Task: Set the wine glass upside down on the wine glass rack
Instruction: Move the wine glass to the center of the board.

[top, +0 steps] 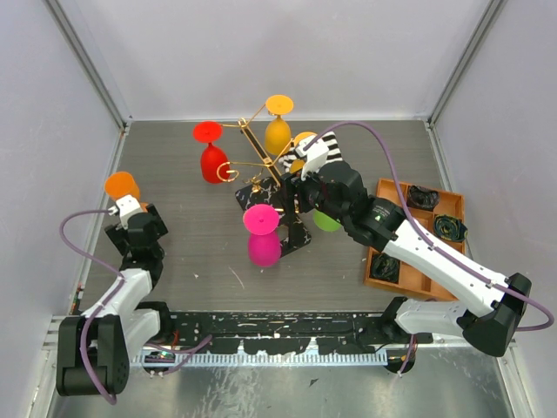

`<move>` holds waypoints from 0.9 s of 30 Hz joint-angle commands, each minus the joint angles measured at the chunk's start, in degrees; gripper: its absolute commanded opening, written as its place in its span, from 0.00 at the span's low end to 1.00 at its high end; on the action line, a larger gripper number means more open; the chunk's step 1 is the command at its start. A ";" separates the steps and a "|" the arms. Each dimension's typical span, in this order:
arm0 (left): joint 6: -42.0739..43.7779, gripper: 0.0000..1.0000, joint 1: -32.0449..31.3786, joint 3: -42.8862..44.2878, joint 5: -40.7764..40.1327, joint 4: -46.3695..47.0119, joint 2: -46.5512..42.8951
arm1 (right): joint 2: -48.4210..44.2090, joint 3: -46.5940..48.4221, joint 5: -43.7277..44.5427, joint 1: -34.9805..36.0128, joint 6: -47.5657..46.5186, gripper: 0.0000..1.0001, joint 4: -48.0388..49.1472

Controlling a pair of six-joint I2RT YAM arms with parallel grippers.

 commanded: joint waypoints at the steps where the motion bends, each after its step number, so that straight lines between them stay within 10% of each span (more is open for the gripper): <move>1: -0.77 0.98 0.48 1.50 0.24 3.77 0.23 | 0.39 -1.81 1.20 -0.24 0.32 0.69 -3.56; 19: -24.78 0.98 0.61 13.34 1.82 -44.83 -32.52 | 0.18 -2.16 0.72 -0.28 0.21 0.70 -3.28; 27: -19.91 0.98 0.63 33.78 8.46 -53.83 -19.76 | -1.27 -2.92 0.18 -0.27 1.06 0.70 -3.30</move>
